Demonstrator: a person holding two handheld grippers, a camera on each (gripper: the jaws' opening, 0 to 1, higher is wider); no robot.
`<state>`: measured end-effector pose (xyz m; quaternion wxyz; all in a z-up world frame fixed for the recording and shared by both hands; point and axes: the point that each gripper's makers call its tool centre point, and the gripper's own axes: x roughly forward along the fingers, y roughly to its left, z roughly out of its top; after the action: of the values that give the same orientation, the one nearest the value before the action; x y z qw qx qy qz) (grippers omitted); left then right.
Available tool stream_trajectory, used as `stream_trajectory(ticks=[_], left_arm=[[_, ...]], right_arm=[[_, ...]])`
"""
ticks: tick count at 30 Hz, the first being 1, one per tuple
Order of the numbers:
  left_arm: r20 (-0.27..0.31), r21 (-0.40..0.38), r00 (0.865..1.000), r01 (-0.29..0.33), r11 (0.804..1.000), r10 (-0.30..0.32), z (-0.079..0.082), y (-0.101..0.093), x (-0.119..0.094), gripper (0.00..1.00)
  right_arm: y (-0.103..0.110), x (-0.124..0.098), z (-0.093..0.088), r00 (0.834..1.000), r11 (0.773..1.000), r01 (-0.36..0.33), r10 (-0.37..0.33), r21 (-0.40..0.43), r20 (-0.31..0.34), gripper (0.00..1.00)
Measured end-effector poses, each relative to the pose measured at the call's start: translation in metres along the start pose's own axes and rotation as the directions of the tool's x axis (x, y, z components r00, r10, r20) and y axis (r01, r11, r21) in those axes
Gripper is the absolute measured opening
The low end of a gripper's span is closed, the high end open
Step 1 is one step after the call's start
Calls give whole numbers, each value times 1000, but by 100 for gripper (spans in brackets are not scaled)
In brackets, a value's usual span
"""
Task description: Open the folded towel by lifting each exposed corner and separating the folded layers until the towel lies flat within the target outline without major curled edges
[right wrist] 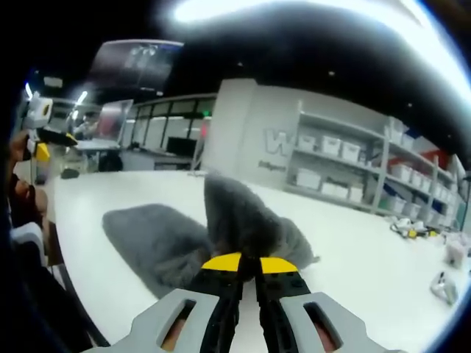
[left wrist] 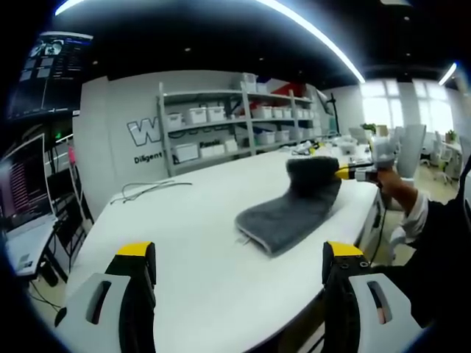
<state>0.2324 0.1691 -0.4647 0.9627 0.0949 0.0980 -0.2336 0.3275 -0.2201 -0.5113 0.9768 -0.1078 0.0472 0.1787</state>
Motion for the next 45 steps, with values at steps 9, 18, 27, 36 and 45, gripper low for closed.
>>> stream_trajectory(ticks=[9,18,27,36,45], left_arm=[[-1,1,1000,1,1000,-1,0,0,1,92],[-2,3,1000,0,1000,0,-1,0,0,92],[-10,4,1000,-1,1000,1,-3,0,0,92],[-13,7,1000,2,1000,-2,-3,-2,1,92],[-12,8,1000,0,1000,0,-3,-1,0,92]], right_arm=[[-4,-2,-5,1000,1000,9,-8,7,-12,3],[-8,-4,-11,1000,1000,12,-12,26,-22,3],[-13,-8,-18,1000,998,12,-10,58,-28,3],[-16,-9,-23,999,997,14,-11,72,-44,3],[-19,-10,-27,998,996,20,-15,82,-61,4]])
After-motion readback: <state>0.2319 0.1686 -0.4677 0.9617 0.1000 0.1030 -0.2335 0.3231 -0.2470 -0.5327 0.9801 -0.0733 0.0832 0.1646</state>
